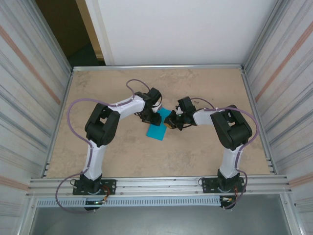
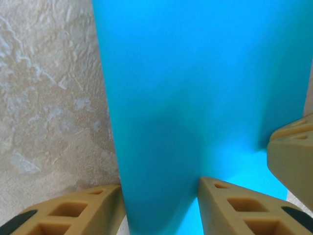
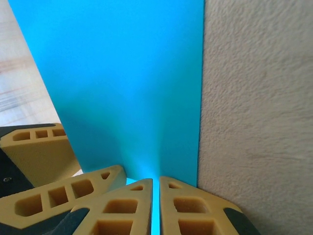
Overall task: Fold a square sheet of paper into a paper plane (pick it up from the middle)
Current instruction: Hold the square sheet of paper at the center of the table.
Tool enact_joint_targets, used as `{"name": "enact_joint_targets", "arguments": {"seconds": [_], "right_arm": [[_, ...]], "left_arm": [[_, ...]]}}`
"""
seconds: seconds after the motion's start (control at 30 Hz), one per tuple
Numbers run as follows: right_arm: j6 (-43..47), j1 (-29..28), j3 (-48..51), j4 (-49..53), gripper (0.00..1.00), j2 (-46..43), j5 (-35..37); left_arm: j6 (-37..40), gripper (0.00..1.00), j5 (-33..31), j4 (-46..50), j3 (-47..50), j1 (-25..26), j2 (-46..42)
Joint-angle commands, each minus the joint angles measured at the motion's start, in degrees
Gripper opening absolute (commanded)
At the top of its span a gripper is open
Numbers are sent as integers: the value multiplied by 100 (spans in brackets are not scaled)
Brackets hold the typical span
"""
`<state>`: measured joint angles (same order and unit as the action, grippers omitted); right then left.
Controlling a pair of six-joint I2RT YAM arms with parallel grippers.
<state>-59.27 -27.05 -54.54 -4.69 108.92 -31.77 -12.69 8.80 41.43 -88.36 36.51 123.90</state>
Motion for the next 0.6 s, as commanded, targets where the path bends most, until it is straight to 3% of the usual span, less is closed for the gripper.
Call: {"name": "enact_joint_targets", "arguments": {"seconds": [0.0, 0.3, 0.57], "right_arm": [[176, -33, -81, 130, 10, 158, -12], [506, -29, -47, 934, 6, 391, 341], [1281, -29, -478, 2013, 3, 754, 586]], "left_arm": [[98, 47, 346, -378, 741, 269, 1639], [30, 47, 297, -283, 777, 262, 1354], [-574, 50, 1020, -273, 753, -87, -125]]}}
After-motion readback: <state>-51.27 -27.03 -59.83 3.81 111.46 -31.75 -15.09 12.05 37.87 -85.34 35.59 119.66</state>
